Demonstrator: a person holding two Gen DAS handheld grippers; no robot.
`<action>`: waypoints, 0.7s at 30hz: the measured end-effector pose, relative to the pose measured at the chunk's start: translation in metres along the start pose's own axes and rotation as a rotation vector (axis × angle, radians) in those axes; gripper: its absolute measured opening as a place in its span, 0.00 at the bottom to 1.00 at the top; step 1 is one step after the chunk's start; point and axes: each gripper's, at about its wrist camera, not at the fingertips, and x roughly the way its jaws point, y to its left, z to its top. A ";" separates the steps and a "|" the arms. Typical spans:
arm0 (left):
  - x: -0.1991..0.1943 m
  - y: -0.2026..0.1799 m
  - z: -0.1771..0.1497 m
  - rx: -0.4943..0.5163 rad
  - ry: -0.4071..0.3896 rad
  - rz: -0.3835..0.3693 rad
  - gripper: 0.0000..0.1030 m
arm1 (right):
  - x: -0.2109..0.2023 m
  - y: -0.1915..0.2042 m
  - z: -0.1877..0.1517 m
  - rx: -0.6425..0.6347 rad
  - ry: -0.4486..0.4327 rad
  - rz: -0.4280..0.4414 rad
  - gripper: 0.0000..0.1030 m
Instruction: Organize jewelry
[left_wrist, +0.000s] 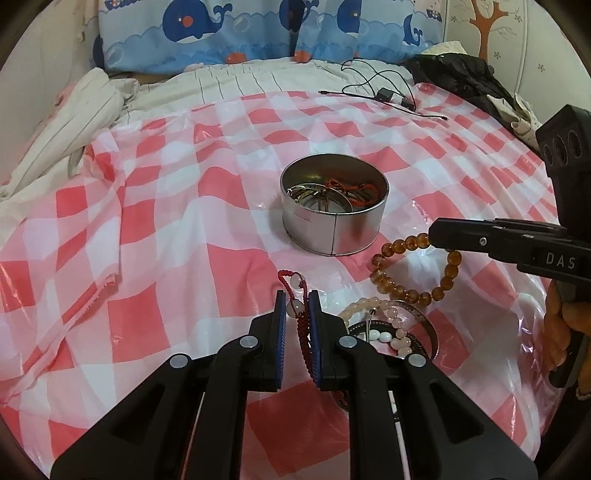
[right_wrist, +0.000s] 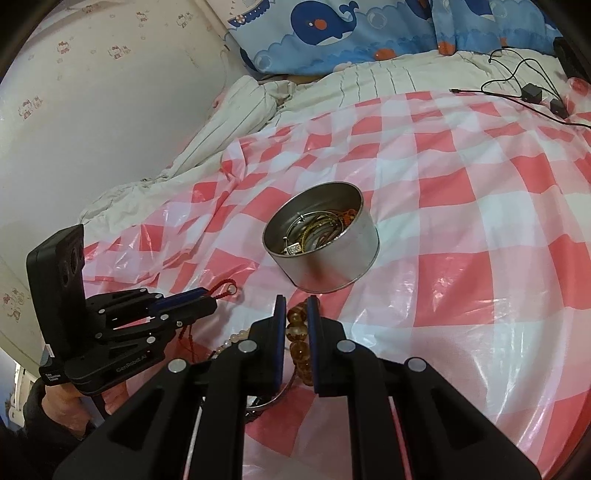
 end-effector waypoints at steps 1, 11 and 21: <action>0.000 0.000 0.000 0.002 0.001 0.003 0.10 | 0.000 0.001 0.000 -0.011 0.001 -0.017 0.12; 0.008 -0.002 -0.002 0.015 0.025 0.034 0.10 | 0.002 -0.001 -0.001 -0.058 0.016 -0.130 0.12; 0.006 0.023 -0.002 -0.101 0.018 0.005 0.24 | 0.012 -0.002 -0.005 -0.083 0.076 -0.186 0.49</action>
